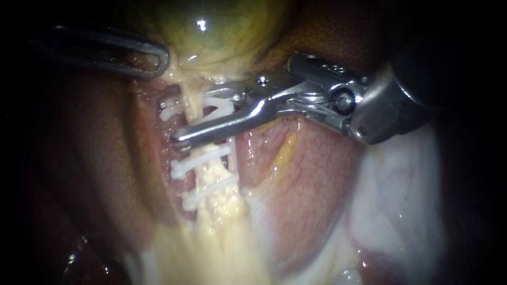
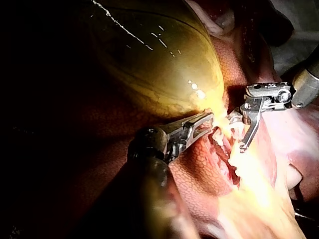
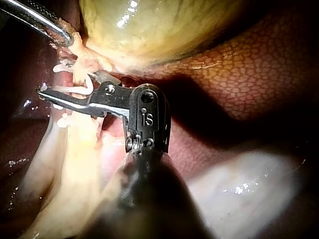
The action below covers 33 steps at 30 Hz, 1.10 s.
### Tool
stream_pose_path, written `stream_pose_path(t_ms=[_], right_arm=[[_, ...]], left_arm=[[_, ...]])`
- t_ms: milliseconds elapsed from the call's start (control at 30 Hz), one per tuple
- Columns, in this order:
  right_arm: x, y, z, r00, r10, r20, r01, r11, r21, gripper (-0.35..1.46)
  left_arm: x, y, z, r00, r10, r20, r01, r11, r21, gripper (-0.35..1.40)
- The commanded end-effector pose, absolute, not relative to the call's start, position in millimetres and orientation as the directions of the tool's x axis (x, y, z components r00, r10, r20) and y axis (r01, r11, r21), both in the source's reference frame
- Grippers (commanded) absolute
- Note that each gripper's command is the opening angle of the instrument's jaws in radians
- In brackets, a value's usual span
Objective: Clipping third clip left tube
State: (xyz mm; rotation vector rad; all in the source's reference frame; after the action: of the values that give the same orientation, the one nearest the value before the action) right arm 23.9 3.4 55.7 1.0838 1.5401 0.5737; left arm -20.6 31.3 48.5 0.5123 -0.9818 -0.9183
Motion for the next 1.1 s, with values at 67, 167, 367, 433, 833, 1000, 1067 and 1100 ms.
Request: stream_pose_path(t_ms=[67, 167, 367, 433, 833, 1000, 1067, 1100], right_arm=[[23.9, 3.5, 55.6, 0.030, 0.867, -0.497, 0.324, 0.462, 0.826, 0.34], [23.9, 3.7, 55.5, 0.022, 0.870, -0.493, 0.311, 0.463, 0.830, 0.31], [23.8, 4.0, 55.3, 0.027, 0.879, -0.477, 0.302, 0.448, 0.842, 0.13], [23.9, 4.0, 55.4, 0.029, 0.881, -0.472, 0.300, 0.443, 0.845, 0.03], [23.9, 3.9, 55.6, 0.047, 0.897, -0.439, 0.291, 0.409, 0.865, -0.35], [23.9, 3.8, 55.7, 0.047, 0.897, -0.440, 0.293, 0.409, 0.864, -0.35], [23.9, 3.8, 55.7, 0.047, 0.897, -0.440, 0.293, 0.409, 0.864, -0.35], [23.9, 3.8, 55.7, 0.047, 0.897, -0.440, 0.293, 0.409, 0.864, -0.35]], left_arm=[[-20.6, 31.3, 48.5, 0.242, -0.844, 0.479, 0.422, 0.536, 0.731, -0.35], [-20.6, 31.3, 48.5, 0.242, -0.844, 0.479, 0.422, 0.536, 0.731, -0.35], [-20.6, 31.3, 48.5, 0.242, -0.844, 0.479, 0.422, 0.536, 0.731, -0.35], [-20.6, 31.3, 48.5, 0.242, -0.844, 0.479, 0.422, 0.536, 0.731, -0.35], [-20.6, 31.3, 48.5, 0.242, -0.844, 0.479, 0.422, 0.536, 0.731, -0.35], [-20.6, 31.3, 48.5, 0.242, -0.844, 0.479, 0.422, 0.536, 0.731, -0.35], [-20.6, 31.3, 48.5, 0.242, -0.844, 0.479, 0.422, 0.536, 0.731, -0.35], [-20.6, 31.3, 48.5, 0.242, -0.844, 0.479, 0.422, 0.536, 0.731, -0.35]])
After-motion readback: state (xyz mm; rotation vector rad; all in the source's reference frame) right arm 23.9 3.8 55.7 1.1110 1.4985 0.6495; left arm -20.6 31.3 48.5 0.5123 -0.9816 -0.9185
